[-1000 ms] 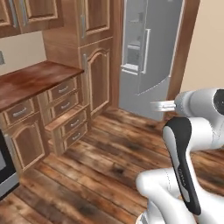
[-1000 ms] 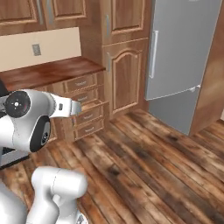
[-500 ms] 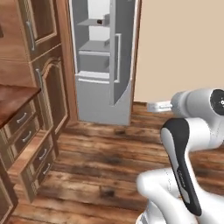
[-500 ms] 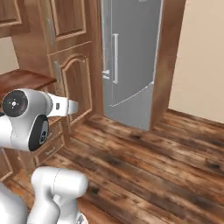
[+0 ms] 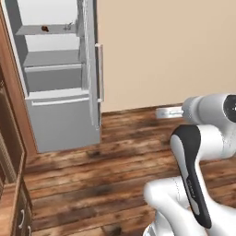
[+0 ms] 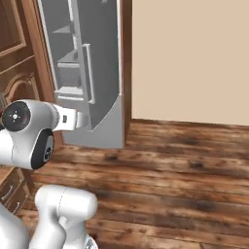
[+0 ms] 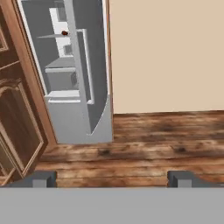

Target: Gather the avocado and tomato from the fridge and place them on a tray on the dining counter. Then gather the fish and chicken drumstick from the fridge and place them on the other tray.

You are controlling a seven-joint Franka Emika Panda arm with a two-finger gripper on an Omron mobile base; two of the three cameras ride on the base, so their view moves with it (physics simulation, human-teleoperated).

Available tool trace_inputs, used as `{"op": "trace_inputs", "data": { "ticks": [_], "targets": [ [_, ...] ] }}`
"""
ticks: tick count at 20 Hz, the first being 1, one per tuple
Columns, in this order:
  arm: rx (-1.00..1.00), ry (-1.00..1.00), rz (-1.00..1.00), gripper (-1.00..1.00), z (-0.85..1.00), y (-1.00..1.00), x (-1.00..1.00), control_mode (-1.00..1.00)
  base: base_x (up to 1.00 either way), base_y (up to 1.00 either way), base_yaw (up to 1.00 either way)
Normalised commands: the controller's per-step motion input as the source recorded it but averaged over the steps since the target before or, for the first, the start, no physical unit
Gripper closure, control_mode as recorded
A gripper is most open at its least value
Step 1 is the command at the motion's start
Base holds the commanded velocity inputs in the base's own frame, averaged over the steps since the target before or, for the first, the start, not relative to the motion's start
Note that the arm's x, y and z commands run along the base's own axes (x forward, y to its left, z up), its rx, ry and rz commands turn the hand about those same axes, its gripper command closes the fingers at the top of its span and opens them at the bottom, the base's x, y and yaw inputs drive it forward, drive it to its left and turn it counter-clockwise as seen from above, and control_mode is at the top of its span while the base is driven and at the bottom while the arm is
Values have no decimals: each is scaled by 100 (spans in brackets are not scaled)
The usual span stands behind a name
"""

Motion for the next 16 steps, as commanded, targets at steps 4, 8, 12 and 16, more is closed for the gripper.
{"op": "trace_inputs", "data": {
  "ticks": [4,8,12,16],
  "targets": [
    [0,0,0,-100,0,0,0,100,100,98,-13],
    [0,0,0,-100,0,0,0,100,100,91,-2],
    [0,0,0,-100,0,0,0,100,100,46,0],
    [0,0,0,-100,0,0,0,100,100,8,1]
  ]
}}
